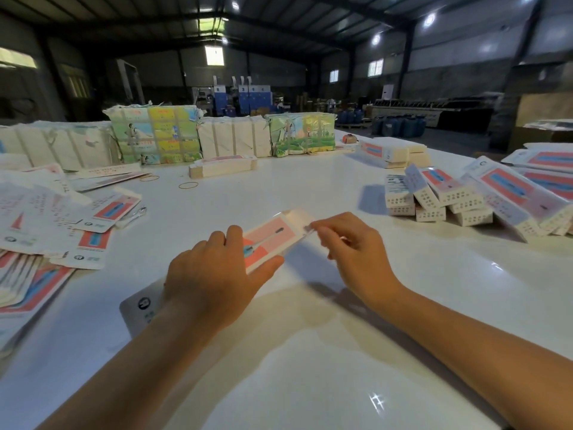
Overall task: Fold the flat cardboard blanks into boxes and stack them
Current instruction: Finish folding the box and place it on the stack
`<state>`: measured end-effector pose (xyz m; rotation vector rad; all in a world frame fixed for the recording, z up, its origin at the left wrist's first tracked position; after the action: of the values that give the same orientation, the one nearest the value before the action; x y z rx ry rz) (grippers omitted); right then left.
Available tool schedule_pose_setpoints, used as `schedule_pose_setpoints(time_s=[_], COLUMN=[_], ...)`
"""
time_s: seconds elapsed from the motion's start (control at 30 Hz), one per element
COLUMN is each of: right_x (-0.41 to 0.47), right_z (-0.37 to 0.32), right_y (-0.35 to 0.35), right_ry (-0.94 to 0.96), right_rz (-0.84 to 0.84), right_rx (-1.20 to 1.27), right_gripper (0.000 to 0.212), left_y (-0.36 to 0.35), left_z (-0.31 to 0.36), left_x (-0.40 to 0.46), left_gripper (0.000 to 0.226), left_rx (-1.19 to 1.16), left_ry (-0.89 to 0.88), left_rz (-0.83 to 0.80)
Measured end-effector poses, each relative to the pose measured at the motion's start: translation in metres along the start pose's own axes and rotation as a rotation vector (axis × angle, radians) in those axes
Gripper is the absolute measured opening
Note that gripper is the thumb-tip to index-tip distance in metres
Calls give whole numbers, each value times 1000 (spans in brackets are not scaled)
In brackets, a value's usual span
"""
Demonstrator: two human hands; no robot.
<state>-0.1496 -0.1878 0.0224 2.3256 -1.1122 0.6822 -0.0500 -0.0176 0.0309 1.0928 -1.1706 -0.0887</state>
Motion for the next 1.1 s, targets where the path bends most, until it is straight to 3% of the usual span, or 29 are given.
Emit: schedule_pose_setpoints(time_s=[0.13,0.23,0.37,0.53,0.8,0.97,1.1], right_x=[-11,-12,-10,-11,-12,-9,-6], right_z=[-8,-7,-5,-5,-5,-3,0], right_y=[-14,-13,-16,-16,-15,-14,-11], right_ry=[27,-93,-208,-116,-89,-107,-180], right_rz=[-129,-143,-245,-154,-42,-198,-336], right_rx=[-16,76,23,13,17,-13,6], right_gripper=[29,26,55,24,20,10,16], left_y=[-1,1,2,-3,0,-1,-1], left_z=[5,6,9,12,17,15,12], left_x=[1,1,-1,-4,-2,-3,-3], left_gripper=[61,74,68,65,64,66,66], left_rx=[-58,24,-5,-22,-52,-57,-27], left_ry=[102,60,-62,-115,-68,-126,-178], left_rz=[-50,3,21,67,94,86,54])
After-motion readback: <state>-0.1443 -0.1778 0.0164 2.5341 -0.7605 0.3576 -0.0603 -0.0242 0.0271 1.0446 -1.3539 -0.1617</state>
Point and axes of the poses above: each hand's wrist, its own x-axis towards the middle knuckle, its own y-axis out of the back of the hand, z = x × y, the point moved 2 cm from there along x, towards the middle knuckle, and after that the axes turned 3 degrees about z, right-handed, at the moved point
